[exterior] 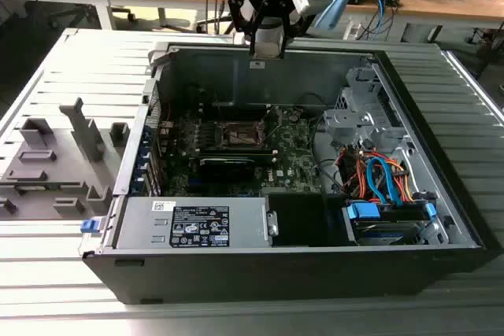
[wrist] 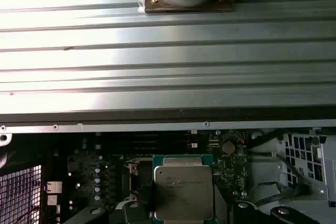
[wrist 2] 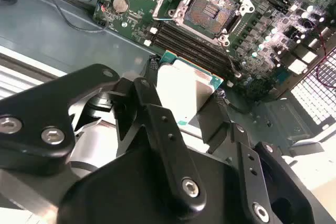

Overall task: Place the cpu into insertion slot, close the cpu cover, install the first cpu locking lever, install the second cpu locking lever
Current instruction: 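Place the cpu into insertion slot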

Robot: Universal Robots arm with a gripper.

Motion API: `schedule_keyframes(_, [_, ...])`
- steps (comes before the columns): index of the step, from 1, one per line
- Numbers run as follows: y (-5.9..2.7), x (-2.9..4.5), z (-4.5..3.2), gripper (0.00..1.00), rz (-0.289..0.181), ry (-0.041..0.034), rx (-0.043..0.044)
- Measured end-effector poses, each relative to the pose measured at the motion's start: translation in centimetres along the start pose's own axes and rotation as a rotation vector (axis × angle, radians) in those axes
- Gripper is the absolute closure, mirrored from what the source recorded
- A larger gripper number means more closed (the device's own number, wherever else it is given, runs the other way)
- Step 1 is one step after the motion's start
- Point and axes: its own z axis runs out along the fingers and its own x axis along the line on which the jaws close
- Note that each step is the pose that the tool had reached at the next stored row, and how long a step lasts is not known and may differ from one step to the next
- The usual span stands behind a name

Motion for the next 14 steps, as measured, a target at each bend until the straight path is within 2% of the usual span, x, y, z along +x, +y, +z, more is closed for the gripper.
schedule_keyframes(14, [-0.02, 0.06, 0.21, 0.46, 0.000, 0.0000, 0.0001])
